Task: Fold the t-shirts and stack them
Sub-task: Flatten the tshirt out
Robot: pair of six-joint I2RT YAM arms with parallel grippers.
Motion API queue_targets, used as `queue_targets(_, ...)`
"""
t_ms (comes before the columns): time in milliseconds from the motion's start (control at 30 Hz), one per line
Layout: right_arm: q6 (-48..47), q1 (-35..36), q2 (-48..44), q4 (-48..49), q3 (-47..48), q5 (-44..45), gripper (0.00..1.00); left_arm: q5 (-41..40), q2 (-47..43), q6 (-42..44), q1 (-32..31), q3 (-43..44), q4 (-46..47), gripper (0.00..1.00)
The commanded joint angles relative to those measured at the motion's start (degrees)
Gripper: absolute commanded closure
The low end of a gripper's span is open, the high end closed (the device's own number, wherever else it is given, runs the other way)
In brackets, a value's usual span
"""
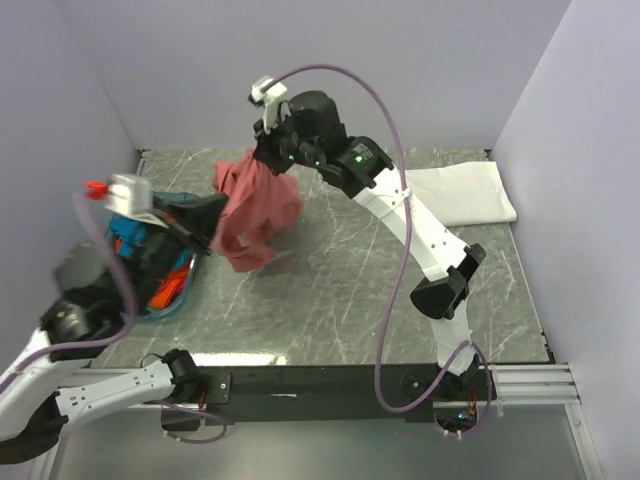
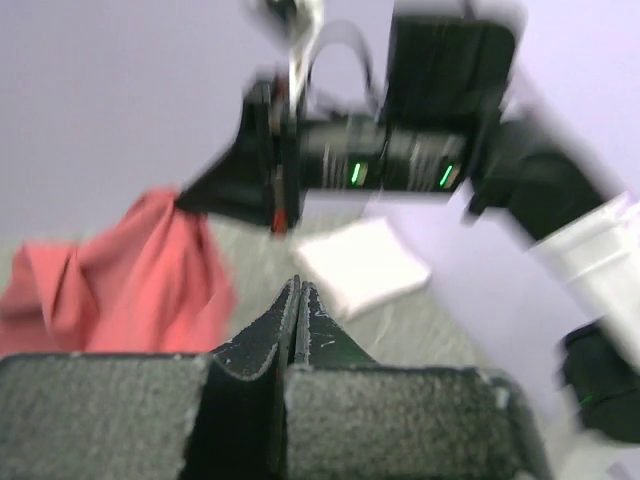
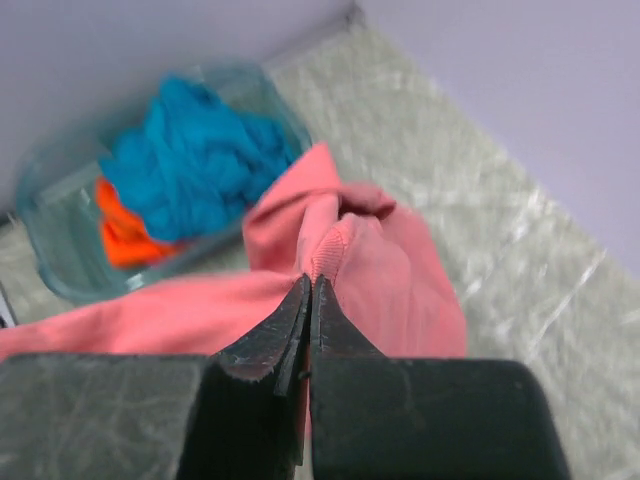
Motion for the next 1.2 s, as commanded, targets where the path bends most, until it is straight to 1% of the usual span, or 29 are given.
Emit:
queue_targets(0, 2.23, -1.53, -5.83, 6.80, 4.89, -1.94, 1.00, 7.18, 5.24, 5.70, 0.07, 7.46, -1.33, 0.99)
queue_targets(33, 3.10, -2.58, -7.51, 7.41, -0.25, -3.42, 1.00, 9.90, 6.84, 5.00, 0.07, 8.78, -1.69, 0.99)
queue_targets(67, 3.37, -3.72, -9.27, 8.81, -3.87, -4.30, 1.00, 16.37, 8.51, 4.47, 0.07, 8.70, -0.99, 0.99)
queue_targets(133, 3.29, -8.03, -15.33, 10.92, -13.00, -5.62, 1.00, 23.08, 13.34, 1.94, 0.07, 5.91, 1.46, 0.99)
queue_targets(167, 3.03, -9.96, -17.44, 13.63, -23.58, -7.72, 1.00, 28.51, 14.84, 0.70, 0.07, 4.24, 3.74, 0.99)
queue_targets(200, 2.24, -13.28, -21.11, 14.96, -29.08, -9.31, 1.00, 32.13, 18.16, -0.62, -0.02, 2.31, 8.54, 0.99)
queue_targets(233, 0.14, -15.32, -22.80, 15.76, -34.18, -10.63, 1.00, 35.21, 19.93, -1.76, -0.11, -1.11, 11.12, 0.99)
queue_targets(267, -0.57, -17.25, -24.21, 16.99, -43.54, -14.55, 1.00, 37.85, 21.78, -4.65, -0.20, -2.71, 13.32, 0.99)
queue_targets(300, -2.15, -19.10, -25.79, 16.91, -47.90, -18.07, 1.00, 42.75, 25.97, -5.98, -0.81, -4.03, 15.25, 0.99)
queue_targets(333, -6.51, -22.68, -25.98, 16.13, -51.68, -21.50, 1.00, 44.28, 28.02, -7.65, -1.16, -6.04, 17.80, 0.99)
queue_targets(367, -8.21, -23.94, -25.81, 13.94, -58.07, -22.76, 1.00, 45.25, 29.95, -8.18, -1.68, -6.76, 19.39, 0.99)
queue_targets(400, -9.44, -24.99, -24.50, 13.23, -61.18, -23.90, 1.00, 45.35, 33.28, -8.36, -2.73, -7.29, 20.01, 0.99)
queue_targets(433, -12.85, -26.57, -23.45, 12.17, -65.74, -24.26, 0.89, 44.39, 34.44, -8.02, -3.09, -8.08, 20.11, 0.99)
queue_targets(467, -13.75, -27.54, -22.31, 10.25, -67.52, -24.00, 0.79, 42.64, 35.41, -7.93, -3.36, -8.52, 19.41, 0.99)
queue_targets(533, -15.42, -29.56, -19.84, 9.71, -71.21, -25.31, 0.59, 35.27, 36.39, -7.75, -3.36, -9.40, 16.35, 0.99)
queue_targets(567, -15.96, -31.93, -19.92, 9.70, -72.10, -26.97, 0.53, 32.46, 36.21, -7.66, -3.27, -9.75, 15.37, 0.96)
queue_targets(600, -16.05, -32.91, -21.49, 10.05, -72.81, -28.64, 0.43, 29.21, 35.34, -7.75, -2.84, -10.62, 14.40, 0.93)
queue_targets(633, -16.83, -33.61, -22.63, 10.40, -73.42, -28.83, 0.40, 27.44, 34.55, -7.92, -2.40, -11.42, 13.35, 0.83)
queue_targets(700, -18.33, -33.97, -26.23, 10.06, -73.34, -28.66, 0.34, 23.83, 31.39, -8.80, -0.38, -15.26, 13.51, 0.71)
queue_targets(733, -20.86, -33.97, -27.12, 8.49, -73.17, -31.35, 0.33, 22.42, 30.16, -9.68, 0.24, -16.86, 13.78, 0.61)
queue_targets(833, -28.32, -33.53, -28.97, 3.13, -72.99, -39.17, 0.32, 21.45, 25.58, -12.39, 3.84, -23.98, 15.62, 0.47)
queue_targets(867, -30.79, -32.83, -29.84, 1.89, -73.34, -41.12, 0.30, 21.27, 24.10, -13.28, 6.46, -25.56, 15.54, 0.46)
queue_targets(900, -36.64, -32.57, -30.37, 0.66, -73.78, -42.53, 0.27, 21.27, 23.56, -14.24, 7.96, -28.36, 15.19, 0.46)
queue_targets(967, -40.73, -30.90, -31.69, -1.02, -75.18, -43.16, 0.26, 21.79, 21.98, -18.20, 12.61, -31.01, 14.75, 0.45)
queue_targets(1000, -43.27, -28.72, -32.05, -0.85, -75.54, -42.64, 0.26, 22.14, 21.36, -19.60, 14.11, -33.89, 15.18, 0.45)
queue_targets(1033, -43.12, -27.48, -32.40, 1.94, -76.32, -41.33, 0.26, 22.41, 20.75, -22.49, 15.44, -35.32, 15.53, 0.44)
queue_targets(1100, -39.63, -23.89, -32.32, 6.87, -76.94, -33.70, 0.25, 21.71, 19.16, -25.49, 18.43, -38.82, 16.41, 0.44)
queue_targets(1133, -39.34, -20.12, -31.70, 10.20, -76.51, -30.88, 0.24, 20.84, 18.72, -28.29, 19.13, -39.54, 16.33, 0.44)
queue_targets(1167, -38.64, -17.91, -29.52, 11.80, -75.90, -24.85, 0.24, 19.78, 18.11, -29.71, 20.18, -40.07, 15.89, 0.43)
